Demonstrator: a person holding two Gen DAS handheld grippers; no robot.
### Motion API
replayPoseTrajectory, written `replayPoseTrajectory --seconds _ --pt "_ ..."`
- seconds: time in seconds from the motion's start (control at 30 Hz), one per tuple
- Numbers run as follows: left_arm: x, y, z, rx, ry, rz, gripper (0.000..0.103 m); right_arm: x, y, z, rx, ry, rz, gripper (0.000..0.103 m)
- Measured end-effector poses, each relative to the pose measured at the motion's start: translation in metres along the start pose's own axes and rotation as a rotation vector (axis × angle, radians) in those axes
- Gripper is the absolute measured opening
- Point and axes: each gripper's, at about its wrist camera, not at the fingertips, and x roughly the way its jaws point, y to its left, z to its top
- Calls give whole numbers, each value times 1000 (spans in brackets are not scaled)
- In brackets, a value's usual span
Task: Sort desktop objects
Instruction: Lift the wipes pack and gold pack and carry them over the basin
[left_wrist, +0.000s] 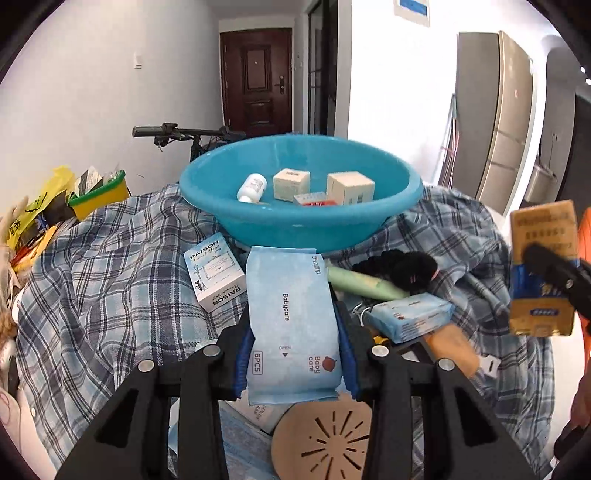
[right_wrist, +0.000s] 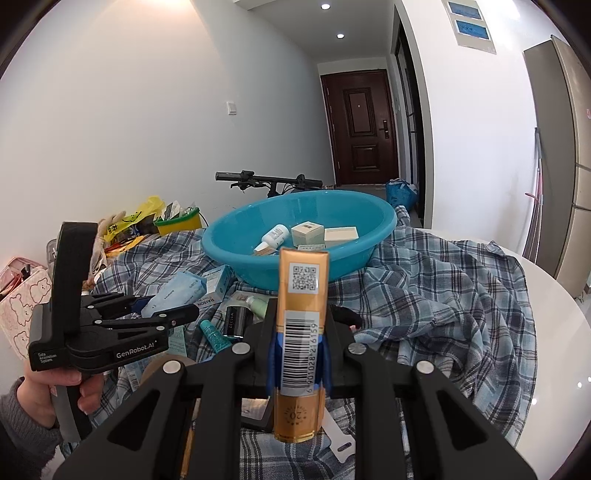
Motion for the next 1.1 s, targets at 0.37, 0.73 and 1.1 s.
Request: replayPoseTrajectory --seconds 0.37,0.73,1.1 --pt "-83 -28 7 -29 -300 12 42 -5 30 2 -31 -46 45 17" --pt "-104 -32 16 -35 -339 9 42 -24 39 18 -66 -126 28 17" --pt "-109 -31 42 -4 -391 19 42 -30 44 47 -129 -202 9 17"
